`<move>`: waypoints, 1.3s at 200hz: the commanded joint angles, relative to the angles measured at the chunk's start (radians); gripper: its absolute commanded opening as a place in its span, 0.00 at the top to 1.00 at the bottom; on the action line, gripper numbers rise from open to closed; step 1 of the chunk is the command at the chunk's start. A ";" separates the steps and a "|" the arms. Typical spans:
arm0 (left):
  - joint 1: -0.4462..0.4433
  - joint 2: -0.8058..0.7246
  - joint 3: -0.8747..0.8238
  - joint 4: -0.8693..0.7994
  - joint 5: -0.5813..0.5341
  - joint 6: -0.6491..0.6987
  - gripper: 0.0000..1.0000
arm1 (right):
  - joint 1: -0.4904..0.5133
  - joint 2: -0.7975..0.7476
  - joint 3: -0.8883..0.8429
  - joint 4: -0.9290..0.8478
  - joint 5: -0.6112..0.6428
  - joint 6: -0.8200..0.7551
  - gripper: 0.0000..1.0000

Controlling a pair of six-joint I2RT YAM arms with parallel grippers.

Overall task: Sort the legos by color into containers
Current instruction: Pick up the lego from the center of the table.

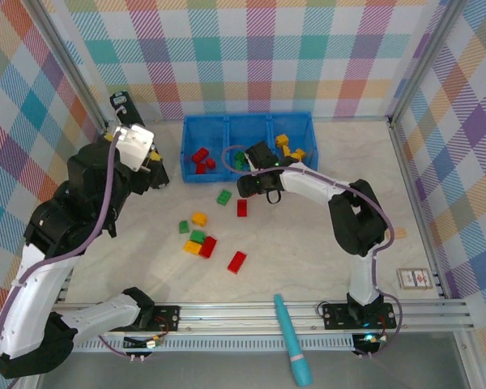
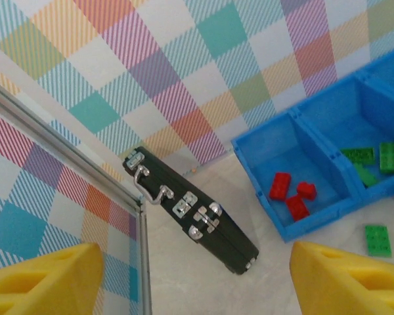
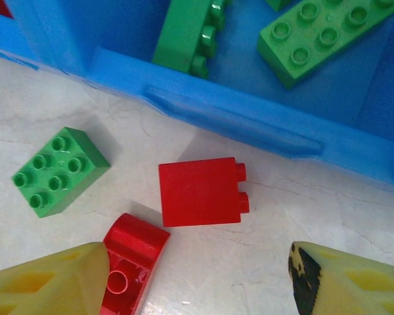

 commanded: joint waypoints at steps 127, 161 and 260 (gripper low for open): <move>0.007 -0.164 -0.130 -0.043 -0.043 0.047 0.22 | 0.008 0.280 0.321 -0.204 0.028 0.029 0.34; 0.007 -0.179 -0.140 -0.036 -0.044 0.051 0.21 | 0.008 0.288 0.319 -0.224 0.037 0.040 0.45; 0.007 -0.204 -0.172 -0.046 -0.052 0.037 0.21 | 0.015 0.150 0.385 -0.335 0.079 -0.014 0.67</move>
